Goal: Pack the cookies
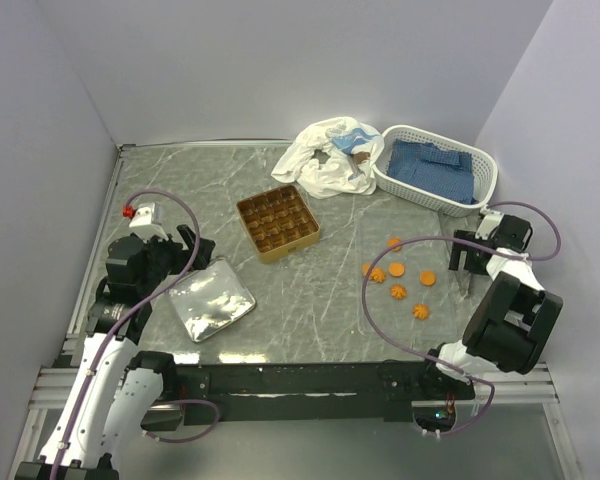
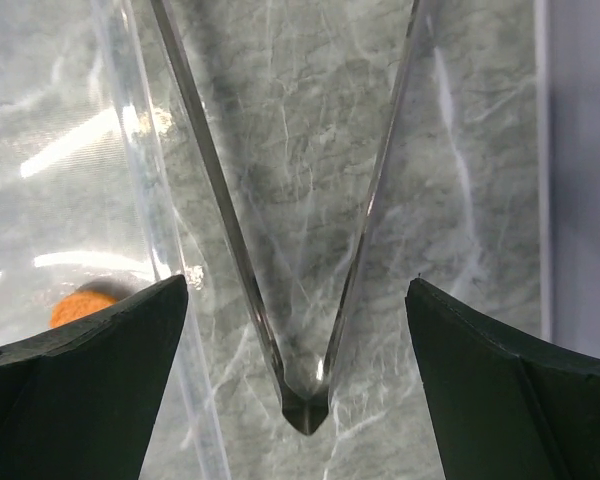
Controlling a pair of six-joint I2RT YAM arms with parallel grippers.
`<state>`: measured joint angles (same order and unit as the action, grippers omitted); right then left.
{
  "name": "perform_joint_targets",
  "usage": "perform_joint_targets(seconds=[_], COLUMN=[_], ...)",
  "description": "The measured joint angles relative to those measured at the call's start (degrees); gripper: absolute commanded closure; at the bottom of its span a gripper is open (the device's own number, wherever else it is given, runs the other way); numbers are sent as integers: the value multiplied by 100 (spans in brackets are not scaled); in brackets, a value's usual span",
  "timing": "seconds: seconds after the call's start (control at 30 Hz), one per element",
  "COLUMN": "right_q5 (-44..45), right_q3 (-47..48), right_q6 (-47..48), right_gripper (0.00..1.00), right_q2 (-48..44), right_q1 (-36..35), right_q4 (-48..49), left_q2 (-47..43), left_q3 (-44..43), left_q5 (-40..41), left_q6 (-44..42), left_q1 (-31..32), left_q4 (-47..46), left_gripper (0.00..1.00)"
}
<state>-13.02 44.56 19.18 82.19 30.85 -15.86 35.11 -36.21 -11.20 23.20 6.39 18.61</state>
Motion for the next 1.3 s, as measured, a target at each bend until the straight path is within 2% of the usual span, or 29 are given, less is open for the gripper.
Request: perform_joint_targets(seconds=[0.2,0.67,0.93,0.97,1.0,1.2,1.3], right_q5=[140,273,160,155,146,109,107], right_q3=[7,162,446,457,457,461,448], right_q6=[-2,-7,11,17,20,26,44], right_gripper=[4,17,32,35,42,65,68], right_q2=[437,846,1095,1099,1102,1104,1051], right_q1=[-83,-175,-175,-173,-173,-173,-168], right_q4=[105,208,92,81,74,55,44], left_q2=[31,116,114,114,111,103,66], left_q3=[0,0,0,0,0,0,0], left_q5=[-15,-98,-98,-98,-101,-103,-111], left_q6=[-2,-4,-4,-4,-4,-4,-4], left_q1=[2,2,2,2,0,0,2], left_q4=[-33,-35,-37,-35,-37,-35,-37], left_gripper=[3,4,4,4,4,4,4])
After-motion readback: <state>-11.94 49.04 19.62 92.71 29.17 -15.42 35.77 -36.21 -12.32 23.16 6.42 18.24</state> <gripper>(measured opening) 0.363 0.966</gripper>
